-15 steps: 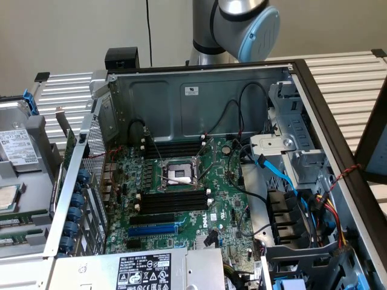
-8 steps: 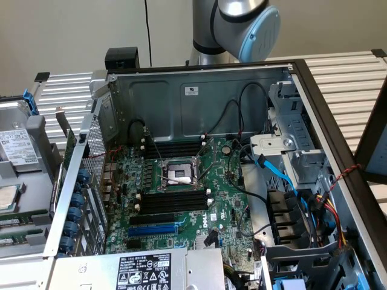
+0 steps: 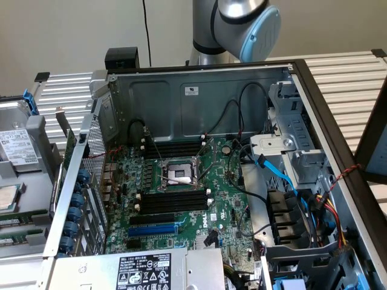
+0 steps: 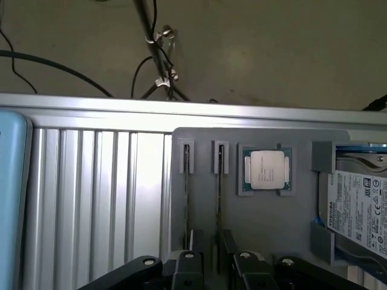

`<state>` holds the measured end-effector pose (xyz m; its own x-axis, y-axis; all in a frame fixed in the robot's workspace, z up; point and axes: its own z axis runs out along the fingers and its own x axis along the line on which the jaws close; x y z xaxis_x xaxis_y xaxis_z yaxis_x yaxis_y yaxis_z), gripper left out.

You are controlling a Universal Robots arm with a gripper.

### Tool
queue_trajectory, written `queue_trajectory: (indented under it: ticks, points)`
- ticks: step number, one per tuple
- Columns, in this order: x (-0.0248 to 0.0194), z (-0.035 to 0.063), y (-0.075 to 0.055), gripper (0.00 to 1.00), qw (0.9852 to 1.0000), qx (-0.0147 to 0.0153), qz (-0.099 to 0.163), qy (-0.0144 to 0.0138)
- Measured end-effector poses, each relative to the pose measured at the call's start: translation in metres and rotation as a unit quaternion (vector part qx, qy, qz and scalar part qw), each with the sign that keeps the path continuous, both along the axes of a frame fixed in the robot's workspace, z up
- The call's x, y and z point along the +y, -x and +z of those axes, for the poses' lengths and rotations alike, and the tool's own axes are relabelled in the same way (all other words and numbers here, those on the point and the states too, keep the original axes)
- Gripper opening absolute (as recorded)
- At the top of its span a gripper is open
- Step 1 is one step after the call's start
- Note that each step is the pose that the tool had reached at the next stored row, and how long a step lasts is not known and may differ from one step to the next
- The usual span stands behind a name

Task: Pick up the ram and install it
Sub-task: 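Pick up the ram and move it above insertion slot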

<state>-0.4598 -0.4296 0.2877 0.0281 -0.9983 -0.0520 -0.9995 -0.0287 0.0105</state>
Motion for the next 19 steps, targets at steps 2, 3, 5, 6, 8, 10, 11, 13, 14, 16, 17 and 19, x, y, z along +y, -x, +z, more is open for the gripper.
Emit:
queue_trajectory:
  ticks: [2, 3, 5, 6, 8, 10, 11, 13, 14, 16, 17, 19]
  points:
    - [-0.0019, -0.0038, 0.001, 0.26, 1.0000, -0.0001, 0.000, -0.0001]
    - [-0.0028, -0.0055, 0.001, 0.26, 1.0000, -0.0001, 0.000, -0.0001]
    - [-0.0045, -0.0090, 0.001, 0.26, 1.0000, -0.0001, 0.000, 0.0000]
    - [-0.0054, -0.0109, 0.002, 0.26, 1.0000, -0.0002, 0.000, 0.0000]
    - [-0.0071, -0.0146, 0.002, 0.26, 1.0000, -0.0003, 0.000, 0.0000]
    - [-0.0088, -0.0181, 0.002, 0.26, 1.0000, -0.0005, 0.000, 0.0000]
    - [-0.0096, -0.0200, 0.002, 0.26, 1.0000, -0.0006, 0.000, 0.0000]
    - [-0.0111, -0.0237, 0.003, 0.26, 1.0000, -0.0008, 0.000, 0.0000]
    - [-0.0116, -0.0255, 0.003, 0.26, 1.0000, -0.0008, 0.000, 0.0000]
    - [-0.0120, -0.0292, 0.004, 0.26, 1.0000, -0.0009, 0.000, 0.0000]
    - [-0.0120, -0.0310, 0.004, 0.26, 1.0000, -0.0009, -0.001, 0.0000]
    - [-0.0120, -0.0346, 0.004, 0.26, 1.0000, -0.0010, -0.001, 0.0000]
